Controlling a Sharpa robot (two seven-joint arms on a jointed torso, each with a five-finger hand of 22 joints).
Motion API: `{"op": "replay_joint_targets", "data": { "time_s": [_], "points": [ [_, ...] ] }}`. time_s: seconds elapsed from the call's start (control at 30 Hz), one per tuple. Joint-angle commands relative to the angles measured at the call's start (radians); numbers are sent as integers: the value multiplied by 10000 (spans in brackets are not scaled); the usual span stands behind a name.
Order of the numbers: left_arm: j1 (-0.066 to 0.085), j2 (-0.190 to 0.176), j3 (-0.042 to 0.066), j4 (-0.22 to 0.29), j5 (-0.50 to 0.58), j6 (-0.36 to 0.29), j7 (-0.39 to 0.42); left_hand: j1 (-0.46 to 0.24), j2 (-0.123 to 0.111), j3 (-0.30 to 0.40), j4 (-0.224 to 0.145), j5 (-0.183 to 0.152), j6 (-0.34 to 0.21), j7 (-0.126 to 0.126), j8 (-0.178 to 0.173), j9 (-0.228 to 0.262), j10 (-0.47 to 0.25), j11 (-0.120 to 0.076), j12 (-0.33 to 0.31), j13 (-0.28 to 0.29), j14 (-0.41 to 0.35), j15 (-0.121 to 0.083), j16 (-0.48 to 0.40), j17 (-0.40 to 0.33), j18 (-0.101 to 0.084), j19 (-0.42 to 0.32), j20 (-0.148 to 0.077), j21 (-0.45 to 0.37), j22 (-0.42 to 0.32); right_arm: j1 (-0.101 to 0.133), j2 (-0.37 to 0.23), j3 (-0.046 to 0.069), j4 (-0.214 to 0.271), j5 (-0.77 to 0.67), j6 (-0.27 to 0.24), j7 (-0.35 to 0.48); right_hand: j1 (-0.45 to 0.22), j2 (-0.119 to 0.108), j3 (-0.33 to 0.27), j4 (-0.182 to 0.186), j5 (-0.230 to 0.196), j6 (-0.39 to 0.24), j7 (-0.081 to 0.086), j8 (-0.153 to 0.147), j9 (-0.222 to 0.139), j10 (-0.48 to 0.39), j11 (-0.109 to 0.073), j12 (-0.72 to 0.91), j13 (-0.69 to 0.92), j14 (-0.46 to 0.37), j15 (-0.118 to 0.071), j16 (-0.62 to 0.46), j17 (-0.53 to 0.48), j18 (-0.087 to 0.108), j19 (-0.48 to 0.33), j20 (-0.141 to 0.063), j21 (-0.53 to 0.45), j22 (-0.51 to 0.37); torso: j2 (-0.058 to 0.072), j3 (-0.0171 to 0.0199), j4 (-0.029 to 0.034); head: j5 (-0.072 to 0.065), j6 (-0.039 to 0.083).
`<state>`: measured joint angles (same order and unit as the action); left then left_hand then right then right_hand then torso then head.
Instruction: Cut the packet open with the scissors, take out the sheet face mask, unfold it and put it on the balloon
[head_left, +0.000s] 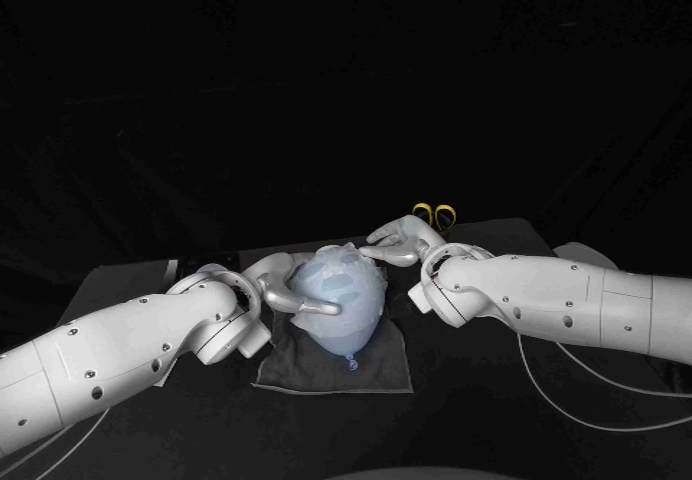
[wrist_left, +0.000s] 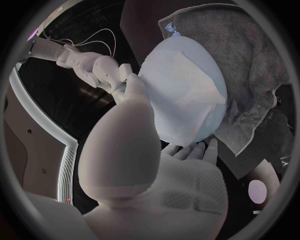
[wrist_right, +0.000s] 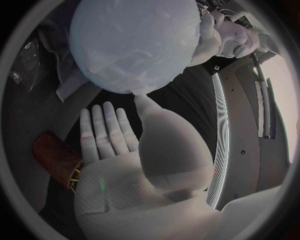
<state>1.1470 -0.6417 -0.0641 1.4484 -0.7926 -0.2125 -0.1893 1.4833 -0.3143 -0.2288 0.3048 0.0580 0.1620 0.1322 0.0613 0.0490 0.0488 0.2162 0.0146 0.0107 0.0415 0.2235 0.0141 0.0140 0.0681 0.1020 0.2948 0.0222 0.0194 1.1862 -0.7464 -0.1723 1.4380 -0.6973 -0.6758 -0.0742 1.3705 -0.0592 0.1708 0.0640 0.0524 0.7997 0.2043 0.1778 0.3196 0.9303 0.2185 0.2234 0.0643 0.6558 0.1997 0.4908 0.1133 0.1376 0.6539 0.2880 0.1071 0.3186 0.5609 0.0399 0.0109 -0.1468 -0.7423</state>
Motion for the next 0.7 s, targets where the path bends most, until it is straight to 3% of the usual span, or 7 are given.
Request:
{"op": "replay_joint_targets", "data": {
  "time_s": [0.03, 0.3, 0.4, 0.5, 0.7],
  "points": [
    [-23, 15, -25, 37, 18, 238, -104, 98, -14, -14, -16, -43, -16, 1103, 34, 8, 22, 3, -33, 9, 28, -61, -10, 16, -96, -64, 22, -39, -10, -14, -36, -5, -10, -613, 393, -521, 239, 63, 59, -166, -42, 50, 677, 84, 12, 87, -38, 38, 3, 85, -23, 48, -18, 195, 118, 8, 54, -19, -9, -1, -3, -38, 14],
    [-23, 7, -28, 39, 22, 234, -102, 110, -14, -12, -16, -43, -17, 1145, 36, 10, 19, 11, -34, 8, 29, -66, -10, 17, -96, -63, 22, -39, -10, -17, -206, -6, 89, -1548, 955, -946, 879, -250, 253, -933, -49, 179, 589, 265, 47, 359, -134, 41, -4, 236, -100, 90, -70, 263, 256, 5, 85, -100, -5, -1, 1, -70, -22],
    [-23, 6, -28, 34, 24, 240, -103, 110, -14, -12, -16, -43, -17, 1145, 36, 10, 19, 11, -34, 8, 29, -66, -10, 17, -96, -63, 22, -39, -10, -21, -274, -6, 148, -1723, 932, -1025, 924, -259, 286, -1005, -48, 185, 582, 282, 50, 383, -141, 32, -6, 253, -106, 90, -76, 270, 267, 6, 85, -112, -5, -4, -1, -86, -26],
    [-23, 6, -28, 29, 27, 249, -103, 116, -14, -13, -15, -42, -20, 1170, 36, 11, 19, 19, -34, 8, 27, -67, -10, 17, -95, -68, 21, -39, -10, -24, -375, -6, 186, -1708, 613, -1022, 850, 25, 494, -975, -45, 234, 543, 339, 51, 481, -186, 6, -13, 385, -149, 134, -80, 311, 370, 1, 127, -125, 0, -8, -2, -107, -19],
    [-23, -2, -28, 36, 33, 261, -102, 121, -14, -12, -15, -42, -20, 1193, 38, 12, 20, 31, -33, 8, 30, -67, -9, 18, -94, -64, 21, -38, -10, -27, -556, -4, 274, -990, -110, -346, 504, 340, 952, -734, -45, 286, 468, 379, 1, 599, -265, -99, -26, 625, -227, 184, -100, 380, 588, -4, 232, -131, 3, -3, 10, -147, 12]
  ]
}}
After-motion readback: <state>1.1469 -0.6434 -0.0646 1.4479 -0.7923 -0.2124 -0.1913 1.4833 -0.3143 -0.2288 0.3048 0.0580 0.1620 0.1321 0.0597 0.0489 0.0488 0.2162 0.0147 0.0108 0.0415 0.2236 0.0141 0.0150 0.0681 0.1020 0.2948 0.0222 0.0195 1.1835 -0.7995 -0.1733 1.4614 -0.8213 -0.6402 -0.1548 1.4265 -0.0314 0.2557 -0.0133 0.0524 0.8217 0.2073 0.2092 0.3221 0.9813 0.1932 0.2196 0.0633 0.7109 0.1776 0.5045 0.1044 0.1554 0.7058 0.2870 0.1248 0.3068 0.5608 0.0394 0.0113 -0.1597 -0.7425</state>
